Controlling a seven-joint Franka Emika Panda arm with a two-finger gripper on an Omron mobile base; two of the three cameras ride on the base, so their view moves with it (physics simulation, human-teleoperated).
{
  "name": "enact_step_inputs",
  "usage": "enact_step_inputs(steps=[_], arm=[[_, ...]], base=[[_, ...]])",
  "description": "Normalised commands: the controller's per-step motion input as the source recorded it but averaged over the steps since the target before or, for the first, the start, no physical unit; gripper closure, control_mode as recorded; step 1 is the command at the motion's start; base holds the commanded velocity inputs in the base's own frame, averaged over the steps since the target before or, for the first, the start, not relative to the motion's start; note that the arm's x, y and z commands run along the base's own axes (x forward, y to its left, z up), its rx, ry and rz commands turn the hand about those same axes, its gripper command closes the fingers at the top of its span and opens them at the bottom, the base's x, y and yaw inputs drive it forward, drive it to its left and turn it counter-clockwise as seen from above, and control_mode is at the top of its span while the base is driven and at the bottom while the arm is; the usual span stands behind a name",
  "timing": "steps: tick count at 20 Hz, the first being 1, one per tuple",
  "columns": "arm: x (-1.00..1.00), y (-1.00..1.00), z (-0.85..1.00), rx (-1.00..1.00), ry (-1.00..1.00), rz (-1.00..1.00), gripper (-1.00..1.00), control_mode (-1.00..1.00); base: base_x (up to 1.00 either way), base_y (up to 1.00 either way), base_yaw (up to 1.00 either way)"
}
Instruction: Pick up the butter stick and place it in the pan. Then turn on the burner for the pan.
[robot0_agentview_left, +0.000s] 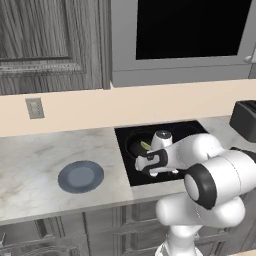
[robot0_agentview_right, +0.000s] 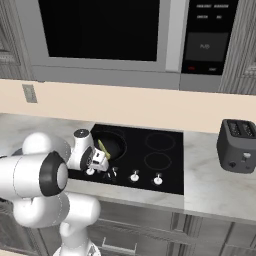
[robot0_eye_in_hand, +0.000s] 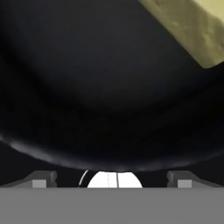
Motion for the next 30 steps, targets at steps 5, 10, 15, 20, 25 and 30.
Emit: enact_step_inputs(steps=[5,10,15,20,25,30], arm=[[0.10,0.00,0.00,0.00,0.00,0.00,-1.00,-1.00],[0.00,0.00,0.00,0.00,-0.02,-0.01,-1.00,-1.00],[-0.08,-0.13,0.12,0.00,0.00,-0.03,-1.00,-1.00],[-0.23,-0.12,0.09,0.00,0.00,-0.03,-1.00,-1.00],[-0.16,-0.02,0.02,0.00,0.00,-0.01,-1.00,-1.00],[0.00,0.00,-0.03,0.00,0.00,0.00,-1.00,-1.00]], base=[[0.00,0.00,0.00],[0.00,0.00,0.00],[0.00,0.00,0.00],[0.00,0.00,0.00],[0.00,0.00,0.00],[0.00,0.00,0.00]])
